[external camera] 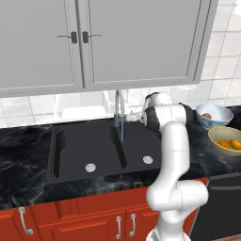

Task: Pick the oranges from the sink and place them in one bowl. Place the onion in the other bowl. Then turn off the sink faucet.

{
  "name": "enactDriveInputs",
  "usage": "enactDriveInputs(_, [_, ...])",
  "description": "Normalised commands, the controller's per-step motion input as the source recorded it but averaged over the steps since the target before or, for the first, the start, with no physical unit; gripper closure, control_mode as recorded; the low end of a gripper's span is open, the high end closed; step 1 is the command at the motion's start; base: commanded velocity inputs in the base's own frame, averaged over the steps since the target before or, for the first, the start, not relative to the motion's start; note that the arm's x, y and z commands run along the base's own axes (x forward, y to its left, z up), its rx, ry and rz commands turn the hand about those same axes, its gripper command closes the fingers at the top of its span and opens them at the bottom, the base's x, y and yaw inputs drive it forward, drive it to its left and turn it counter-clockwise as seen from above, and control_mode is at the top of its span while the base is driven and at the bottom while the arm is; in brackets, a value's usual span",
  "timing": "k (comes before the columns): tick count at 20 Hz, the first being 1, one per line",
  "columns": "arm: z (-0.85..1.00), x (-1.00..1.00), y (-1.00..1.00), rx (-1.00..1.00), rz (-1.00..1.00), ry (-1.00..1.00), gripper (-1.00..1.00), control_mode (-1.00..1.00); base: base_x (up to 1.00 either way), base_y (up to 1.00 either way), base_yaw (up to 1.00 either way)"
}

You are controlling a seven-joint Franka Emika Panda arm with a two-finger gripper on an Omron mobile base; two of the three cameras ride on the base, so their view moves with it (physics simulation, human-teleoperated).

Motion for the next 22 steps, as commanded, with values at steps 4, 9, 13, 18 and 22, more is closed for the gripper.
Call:
enactDriveInputs(4, [0.00,0.15,0.08,0.00,0.00,0.00,-1.00,-1.00,0.00,0.00,0.00])
enactDriveInputs(9, [-0.05,0.15,0.00,0.00,0.00,0.00,-1.00,-1.00,0.00,0.00,0.00])
enactDriveInputs(13, [-0.11,0.14,0.00,0.00,0.00,0.00,-1.00,-1.00,0.00,0.00,0.00])
enactDriveInputs(18, [-0.14,0.16,0.00,0.00,0.00,0.00,-1.00,-1.00,0.00,0.00,0.00])
enactDriveInputs(22, [-0.07,0.27,0.00,0.00,0.00,0.00,-1.00,-1.00,0.00,0.00,0.00])
